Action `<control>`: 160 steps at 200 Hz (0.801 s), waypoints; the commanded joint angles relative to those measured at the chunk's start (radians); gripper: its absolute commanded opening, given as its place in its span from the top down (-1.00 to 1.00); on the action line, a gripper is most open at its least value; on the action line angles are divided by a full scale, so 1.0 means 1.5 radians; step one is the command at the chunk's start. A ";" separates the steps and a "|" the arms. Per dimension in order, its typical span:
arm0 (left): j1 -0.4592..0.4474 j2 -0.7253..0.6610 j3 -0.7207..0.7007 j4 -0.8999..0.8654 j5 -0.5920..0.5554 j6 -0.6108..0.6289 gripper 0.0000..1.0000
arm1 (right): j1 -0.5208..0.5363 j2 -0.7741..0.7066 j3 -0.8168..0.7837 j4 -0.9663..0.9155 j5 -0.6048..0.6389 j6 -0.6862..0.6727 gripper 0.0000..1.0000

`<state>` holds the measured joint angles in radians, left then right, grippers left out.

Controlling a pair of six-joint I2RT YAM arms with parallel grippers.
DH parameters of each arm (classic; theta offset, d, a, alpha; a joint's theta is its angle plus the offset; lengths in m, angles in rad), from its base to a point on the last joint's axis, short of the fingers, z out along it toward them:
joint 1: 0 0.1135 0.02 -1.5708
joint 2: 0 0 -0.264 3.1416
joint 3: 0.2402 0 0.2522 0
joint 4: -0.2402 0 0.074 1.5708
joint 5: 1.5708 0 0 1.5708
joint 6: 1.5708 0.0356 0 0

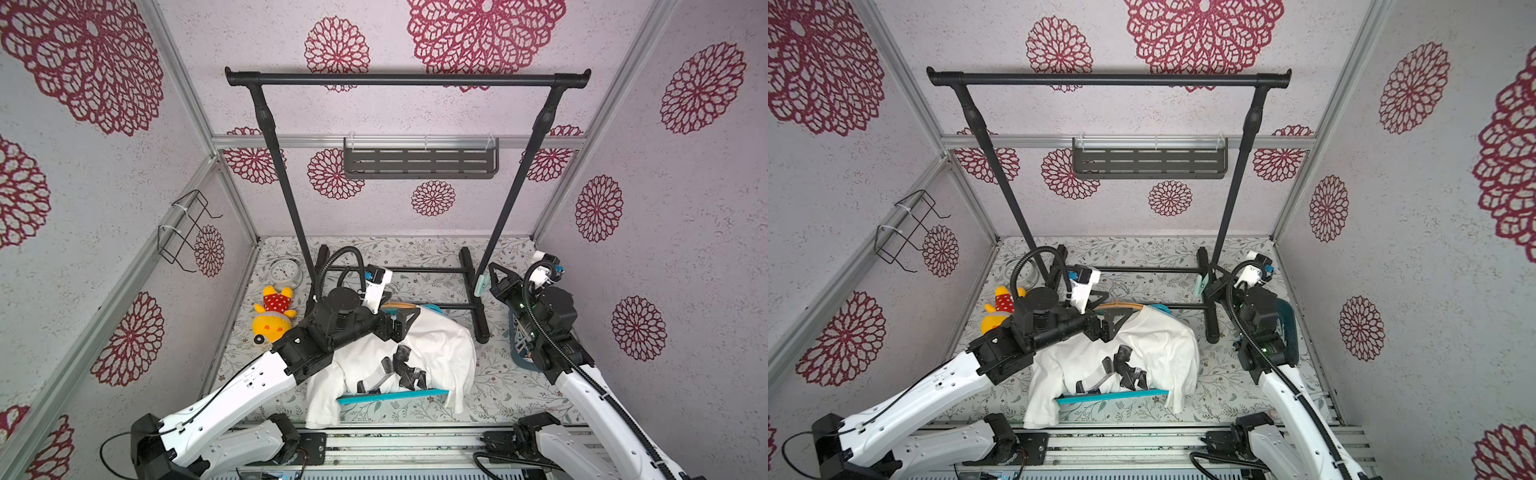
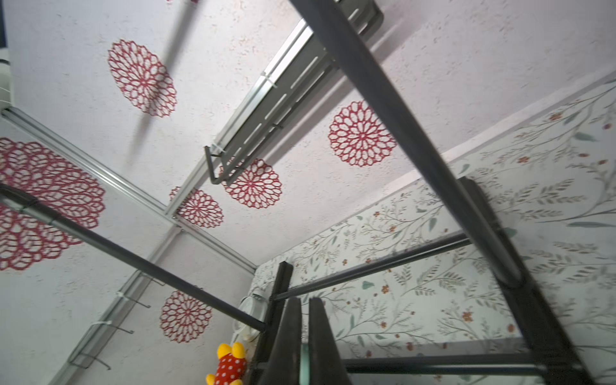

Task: Use clothespins to secure the t-shirt on both sides of the hanger
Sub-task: Pick up the clothespin from the storage box, then open the clothespin.

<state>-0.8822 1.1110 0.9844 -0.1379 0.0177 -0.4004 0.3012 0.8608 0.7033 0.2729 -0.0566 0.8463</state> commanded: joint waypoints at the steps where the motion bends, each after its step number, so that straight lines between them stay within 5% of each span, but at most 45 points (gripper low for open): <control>1: -0.039 0.052 0.012 0.100 -0.100 0.060 -0.87 | 0.054 -0.003 0.017 0.075 0.061 0.063 1.00; 37: -0.090 0.119 0.038 0.174 -0.187 0.133 -0.81 | 0.124 -0.016 0.010 0.112 0.099 0.089 1.00; 92: -0.138 0.167 0.046 0.286 -0.198 0.241 -0.51 | 0.162 -0.023 0.029 0.126 0.095 0.075 1.00; 160: -0.151 0.201 0.082 0.288 -0.219 0.226 -0.35 | 0.184 -0.039 0.038 0.105 0.094 0.054 1.00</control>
<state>-1.1019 1.3891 1.0679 0.2760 -0.2829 -0.0776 0.5663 0.8295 0.7170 0.3985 0.0757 0.9424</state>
